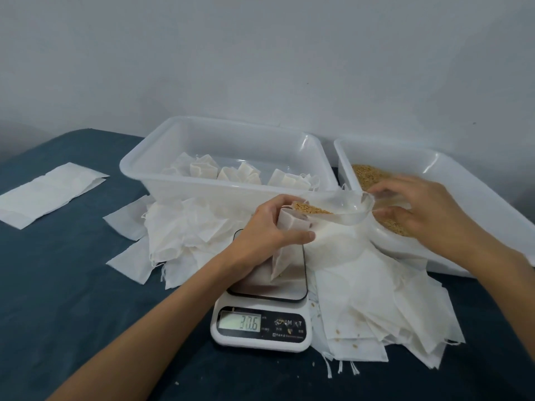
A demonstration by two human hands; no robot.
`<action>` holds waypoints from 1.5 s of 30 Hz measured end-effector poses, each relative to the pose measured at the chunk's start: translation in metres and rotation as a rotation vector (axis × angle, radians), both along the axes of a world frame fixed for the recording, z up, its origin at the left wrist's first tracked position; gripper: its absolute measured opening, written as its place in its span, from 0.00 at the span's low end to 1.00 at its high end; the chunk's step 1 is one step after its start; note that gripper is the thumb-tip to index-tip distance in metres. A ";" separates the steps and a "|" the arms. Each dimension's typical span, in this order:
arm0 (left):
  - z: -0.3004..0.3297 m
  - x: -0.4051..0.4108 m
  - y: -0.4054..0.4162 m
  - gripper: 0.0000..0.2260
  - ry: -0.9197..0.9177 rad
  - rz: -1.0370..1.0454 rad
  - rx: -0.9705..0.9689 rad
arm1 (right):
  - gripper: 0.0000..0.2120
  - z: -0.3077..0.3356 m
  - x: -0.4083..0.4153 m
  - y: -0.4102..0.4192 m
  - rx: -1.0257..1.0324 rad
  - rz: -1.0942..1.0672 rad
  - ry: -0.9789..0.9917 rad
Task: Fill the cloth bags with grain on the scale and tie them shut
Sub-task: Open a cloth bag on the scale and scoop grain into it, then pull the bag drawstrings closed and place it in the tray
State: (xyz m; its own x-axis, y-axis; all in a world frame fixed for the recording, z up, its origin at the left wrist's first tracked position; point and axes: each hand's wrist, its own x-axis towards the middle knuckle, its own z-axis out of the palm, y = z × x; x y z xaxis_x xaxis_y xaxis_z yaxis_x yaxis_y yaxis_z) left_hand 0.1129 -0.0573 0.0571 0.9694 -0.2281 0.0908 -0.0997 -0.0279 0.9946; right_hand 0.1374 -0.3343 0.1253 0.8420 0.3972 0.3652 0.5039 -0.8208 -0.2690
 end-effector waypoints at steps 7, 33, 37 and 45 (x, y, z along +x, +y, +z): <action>-0.009 0.008 0.000 0.14 -0.008 -0.055 -0.035 | 0.13 -0.023 0.020 -0.039 0.204 -0.373 0.161; 0.077 0.120 0.027 0.08 -0.140 0.262 -0.236 | 0.05 -0.054 -0.039 0.124 0.567 -0.046 0.059; 0.079 0.168 0.032 0.07 -0.146 0.310 -0.150 | 0.05 -0.064 -0.035 0.124 0.580 -0.016 0.077; 0.035 0.198 0.034 0.10 -0.031 0.211 0.637 | 0.06 -0.071 -0.028 0.119 0.598 -0.016 0.095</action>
